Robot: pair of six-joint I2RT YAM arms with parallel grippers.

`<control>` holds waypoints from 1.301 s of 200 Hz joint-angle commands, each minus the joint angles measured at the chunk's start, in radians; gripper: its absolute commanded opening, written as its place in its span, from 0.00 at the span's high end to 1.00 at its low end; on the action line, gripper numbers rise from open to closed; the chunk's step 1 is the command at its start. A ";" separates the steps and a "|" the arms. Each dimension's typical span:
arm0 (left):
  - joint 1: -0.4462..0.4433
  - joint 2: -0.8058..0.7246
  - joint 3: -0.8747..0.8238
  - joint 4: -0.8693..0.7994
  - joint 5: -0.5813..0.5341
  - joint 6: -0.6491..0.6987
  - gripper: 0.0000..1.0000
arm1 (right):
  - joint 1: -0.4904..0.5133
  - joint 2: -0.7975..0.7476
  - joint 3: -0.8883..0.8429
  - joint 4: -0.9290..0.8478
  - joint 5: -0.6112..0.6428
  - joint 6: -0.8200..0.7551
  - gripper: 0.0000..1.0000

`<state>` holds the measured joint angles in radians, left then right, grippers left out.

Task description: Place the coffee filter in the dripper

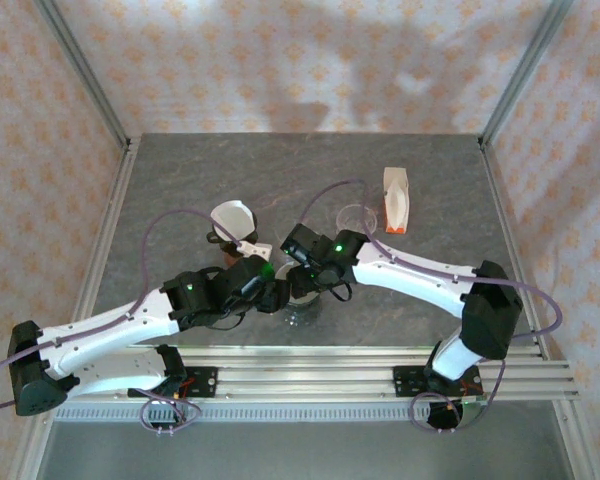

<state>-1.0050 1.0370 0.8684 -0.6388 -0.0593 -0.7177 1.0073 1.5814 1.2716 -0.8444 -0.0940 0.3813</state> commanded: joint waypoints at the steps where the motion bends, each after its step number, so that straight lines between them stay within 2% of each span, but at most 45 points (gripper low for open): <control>1: 0.011 0.006 -0.009 -0.002 -0.003 -0.009 0.43 | -0.004 -0.001 0.020 -0.019 0.034 -0.001 0.27; 64: 0.011 0.003 -0.015 -0.002 -0.002 -0.012 0.44 | -0.010 -0.111 0.019 -0.044 0.095 0.010 0.27; 150: 0.013 -0.003 -0.023 -0.005 -0.004 -0.015 0.45 | -0.067 -0.217 -0.033 -0.088 0.167 0.020 0.27; 180: 0.013 -0.002 -0.020 -0.010 -0.007 -0.014 0.43 | -0.067 -0.226 -0.008 -0.063 0.126 -0.003 0.27; 260: 0.021 -0.028 -0.001 0.004 -0.010 -0.014 0.23 | -0.053 -0.310 0.000 -0.014 0.051 -0.009 0.27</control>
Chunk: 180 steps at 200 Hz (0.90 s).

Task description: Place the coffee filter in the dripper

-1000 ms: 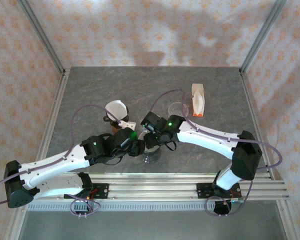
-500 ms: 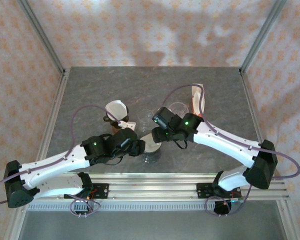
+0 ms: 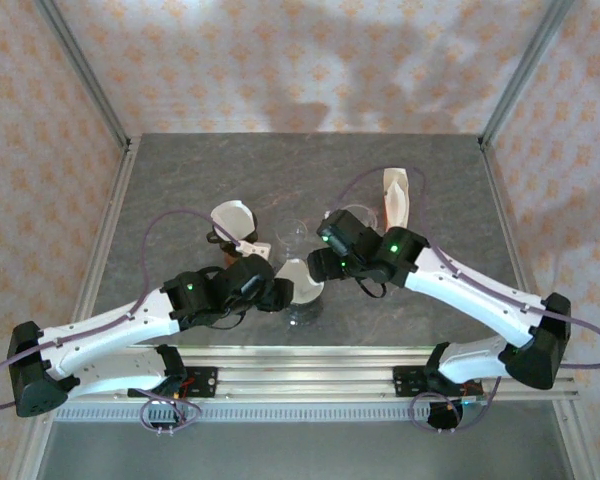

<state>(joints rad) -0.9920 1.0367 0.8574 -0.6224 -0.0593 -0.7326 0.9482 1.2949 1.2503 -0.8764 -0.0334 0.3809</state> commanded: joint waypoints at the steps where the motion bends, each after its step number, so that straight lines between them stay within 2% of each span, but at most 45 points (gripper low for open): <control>1: 0.008 -0.030 0.010 -0.012 -0.010 0.000 0.23 | 0.006 -0.023 0.022 0.019 -0.011 -0.008 0.28; 39: 0.017 -0.088 0.032 -0.025 -0.037 -0.008 0.17 | 0.019 -0.021 0.040 0.014 -0.053 -0.045 0.35; 64: 0.027 -0.144 0.029 -0.038 -0.061 -0.016 0.12 | 0.027 -0.013 0.057 0.012 -0.074 -0.073 0.35; 89: 0.033 -0.165 0.017 -0.040 -0.062 -0.019 0.12 | 0.034 0.033 0.095 -0.021 -0.079 -0.105 0.36; 158: 0.035 -0.113 -0.012 -0.006 -0.021 -0.023 0.13 | 0.034 0.129 0.145 -0.064 -0.087 -0.136 0.52; 180: 0.036 -0.100 -0.014 -0.003 -0.012 -0.019 0.15 | 0.034 0.145 0.151 -0.067 -0.087 -0.141 0.61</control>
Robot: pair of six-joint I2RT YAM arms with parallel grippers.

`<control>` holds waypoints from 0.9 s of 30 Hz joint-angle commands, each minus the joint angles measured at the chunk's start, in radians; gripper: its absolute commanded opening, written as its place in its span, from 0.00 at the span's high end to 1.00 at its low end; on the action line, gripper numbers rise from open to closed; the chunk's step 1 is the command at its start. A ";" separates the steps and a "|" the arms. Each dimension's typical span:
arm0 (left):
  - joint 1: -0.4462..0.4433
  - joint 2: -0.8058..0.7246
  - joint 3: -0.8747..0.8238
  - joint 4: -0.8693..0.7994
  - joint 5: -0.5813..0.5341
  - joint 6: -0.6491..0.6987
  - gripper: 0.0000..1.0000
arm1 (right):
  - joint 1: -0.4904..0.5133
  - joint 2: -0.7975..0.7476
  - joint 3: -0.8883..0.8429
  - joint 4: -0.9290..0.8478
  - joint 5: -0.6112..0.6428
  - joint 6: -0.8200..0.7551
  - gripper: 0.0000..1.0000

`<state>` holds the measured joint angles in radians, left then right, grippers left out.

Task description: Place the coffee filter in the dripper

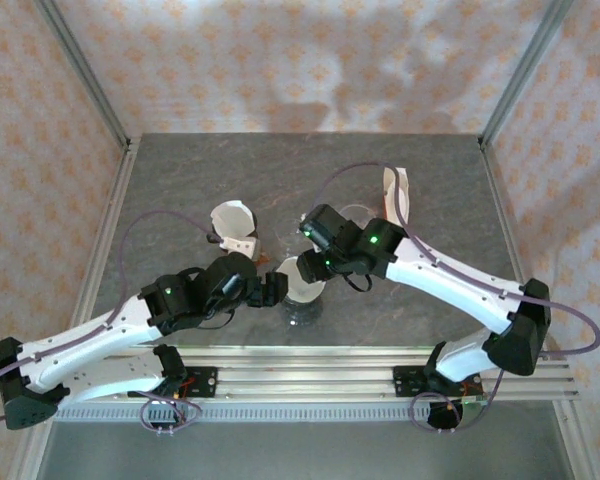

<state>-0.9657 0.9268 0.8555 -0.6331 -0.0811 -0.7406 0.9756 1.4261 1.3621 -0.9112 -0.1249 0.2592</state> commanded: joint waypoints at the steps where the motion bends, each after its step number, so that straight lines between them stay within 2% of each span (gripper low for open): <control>1: 0.010 0.010 -0.011 0.007 0.011 -0.010 0.15 | 0.006 0.014 0.039 -0.032 0.005 -0.020 0.62; 8: 0.009 0.026 -0.015 -0.009 0.025 -0.011 0.28 | 0.006 0.027 0.043 -0.032 0.033 -0.018 0.82; 13: 0.009 0.032 -0.019 -0.020 0.035 -0.007 0.37 | 0.006 0.034 0.050 -0.044 0.071 -0.013 0.86; 19: 0.009 0.036 -0.028 -0.016 0.039 -0.013 0.39 | 0.006 0.036 0.049 -0.052 0.090 -0.005 0.86; 21: 0.009 0.035 -0.029 -0.014 0.040 -0.014 0.39 | 0.006 0.038 0.049 -0.052 0.087 -0.005 0.84; 27: 0.009 0.033 -0.020 -0.011 0.033 -0.017 0.29 | 0.008 0.018 0.049 -0.040 0.098 0.007 0.52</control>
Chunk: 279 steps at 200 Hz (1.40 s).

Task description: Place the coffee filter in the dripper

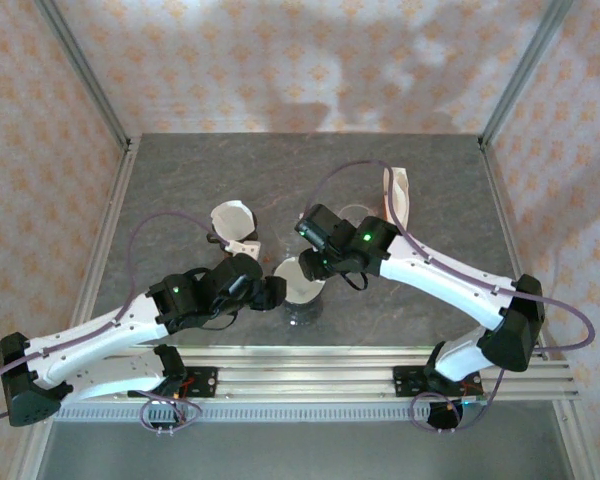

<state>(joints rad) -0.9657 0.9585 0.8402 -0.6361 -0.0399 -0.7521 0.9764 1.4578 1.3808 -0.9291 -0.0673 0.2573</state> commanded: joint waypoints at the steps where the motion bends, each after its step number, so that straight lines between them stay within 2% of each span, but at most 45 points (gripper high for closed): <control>1: 0.010 0.002 -0.004 -0.007 -0.010 -0.005 0.28 | 0.007 -0.020 0.029 -0.018 0.046 0.013 0.48; 45: 0.010 -0.011 0.000 0.004 -0.014 -0.007 0.11 | 0.007 -0.071 0.019 0.008 0.087 0.037 0.31; 64: 0.010 -0.028 0.007 0.009 -0.016 -0.006 0.05 | 0.006 -0.095 0.013 0.017 0.106 0.046 0.28; 103: 0.010 -0.075 0.042 -0.019 -0.043 0.005 0.03 | 0.005 -0.150 0.007 0.019 0.148 0.058 0.27; 148: 0.010 -0.201 0.003 -0.052 -0.074 0.004 0.12 | 0.007 -0.303 -0.138 0.101 0.086 0.073 0.27; 196: 0.009 -0.331 -0.175 -0.041 -0.068 -0.090 0.23 | 0.007 -0.483 -0.373 0.161 0.133 0.156 0.28; 230: 0.008 -0.334 -0.300 0.006 -0.021 -0.154 0.33 | 0.007 -0.517 -0.507 0.190 0.199 0.199 0.29; 252: 0.007 -0.319 -0.384 0.068 0.022 -0.194 0.36 | 0.007 -0.541 -0.619 0.267 0.139 0.224 0.29; 279: 0.006 -0.310 -0.465 0.151 0.045 -0.241 0.39 | -0.013 -0.561 -0.733 0.419 0.073 0.231 0.36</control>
<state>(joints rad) -0.9657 0.6426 0.4305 -0.5854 -0.0250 -0.9230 0.9764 0.9211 0.7094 -0.6636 0.0467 0.4614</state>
